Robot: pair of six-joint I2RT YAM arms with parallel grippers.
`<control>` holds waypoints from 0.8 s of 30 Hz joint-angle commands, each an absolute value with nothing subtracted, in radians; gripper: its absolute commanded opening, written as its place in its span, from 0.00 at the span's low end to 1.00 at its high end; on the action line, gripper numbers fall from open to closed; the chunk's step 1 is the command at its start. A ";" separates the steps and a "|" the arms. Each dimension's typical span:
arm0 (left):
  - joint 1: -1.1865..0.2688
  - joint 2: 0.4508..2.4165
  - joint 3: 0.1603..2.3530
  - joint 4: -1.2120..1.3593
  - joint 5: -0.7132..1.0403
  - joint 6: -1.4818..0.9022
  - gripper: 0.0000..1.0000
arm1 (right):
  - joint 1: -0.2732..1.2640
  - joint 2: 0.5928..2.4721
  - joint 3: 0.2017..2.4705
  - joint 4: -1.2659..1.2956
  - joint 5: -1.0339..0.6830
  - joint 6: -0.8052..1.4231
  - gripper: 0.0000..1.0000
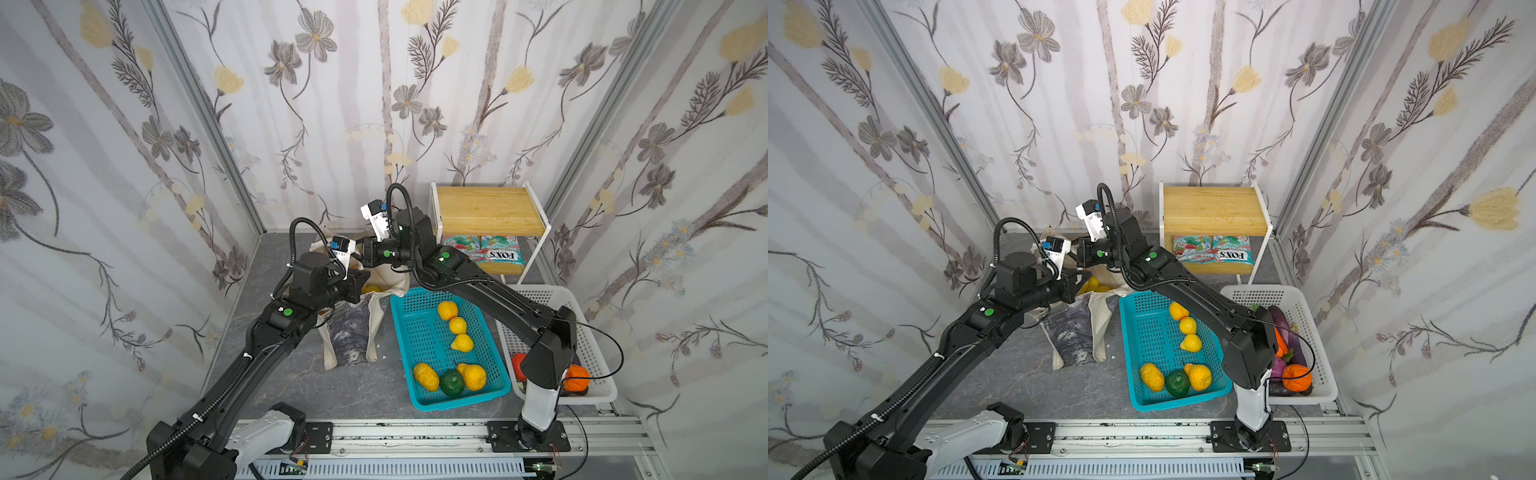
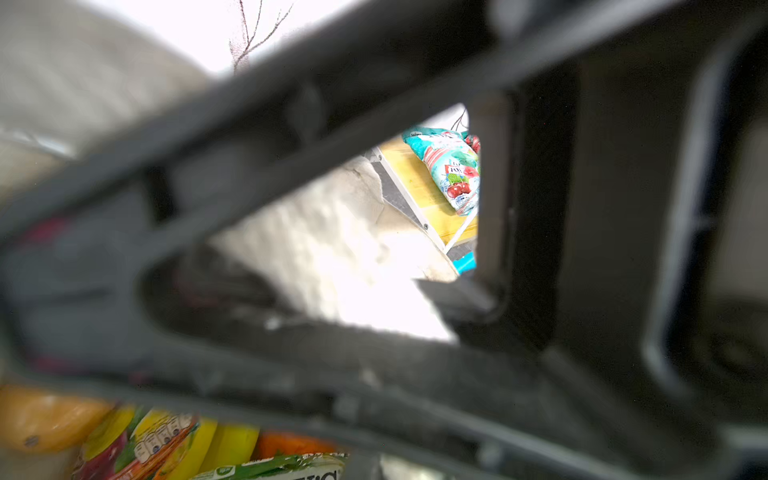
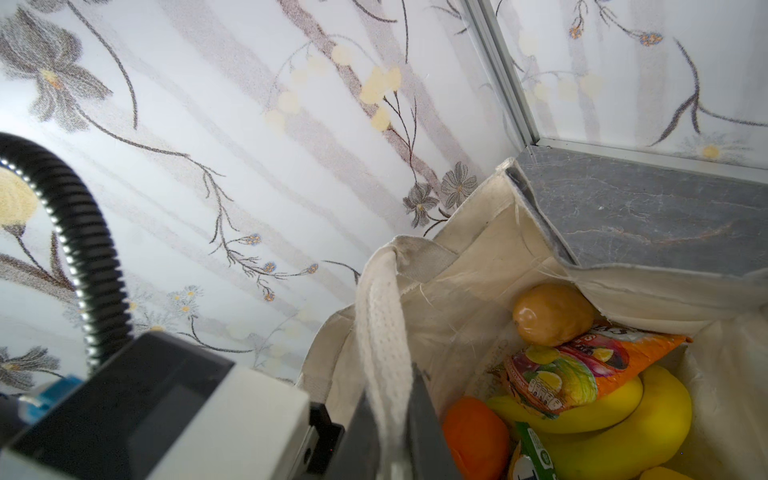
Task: Place the food into the grocery bag and tie it
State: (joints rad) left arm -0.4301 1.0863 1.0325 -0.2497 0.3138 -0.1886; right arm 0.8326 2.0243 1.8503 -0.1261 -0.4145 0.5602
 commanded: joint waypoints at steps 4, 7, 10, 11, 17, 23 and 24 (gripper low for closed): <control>-0.404 1.017 1.056 -0.210 0.210 -0.266 0.00 | 0.828 1.927 1.755 -0.101 -0.283 0.543 0.57; -0.341 0.995 1.045 -0.209 0.255 -0.344 0.00 | 0.828 1.849 1.655 -0.046 -0.218 0.544 0.68; -0.299 0.985 1.055 -0.207 0.341 -0.389 0.00 | 0.784 1.755 1.516 0.049 -0.187 0.565 0.70; -0.288 0.978 1.061 -0.207 0.357 -0.404 0.00 | 0.778 1.722 1.466 0.077 -0.177 0.579 0.71; -0.204 0.968 1.096 -0.207 0.450 -0.476 0.00 | 0.764 1.498 1.163 0.158 0.016 0.651 0.68; -0.187 0.972 1.121 -0.207 0.460 -0.508 0.00 | 0.757 1.373 0.921 0.235 0.070 0.887 0.67; -0.186 0.966 1.123 -0.207 0.455 -0.506 0.00 | 0.758 1.376 0.910 0.222 0.056 0.922 0.70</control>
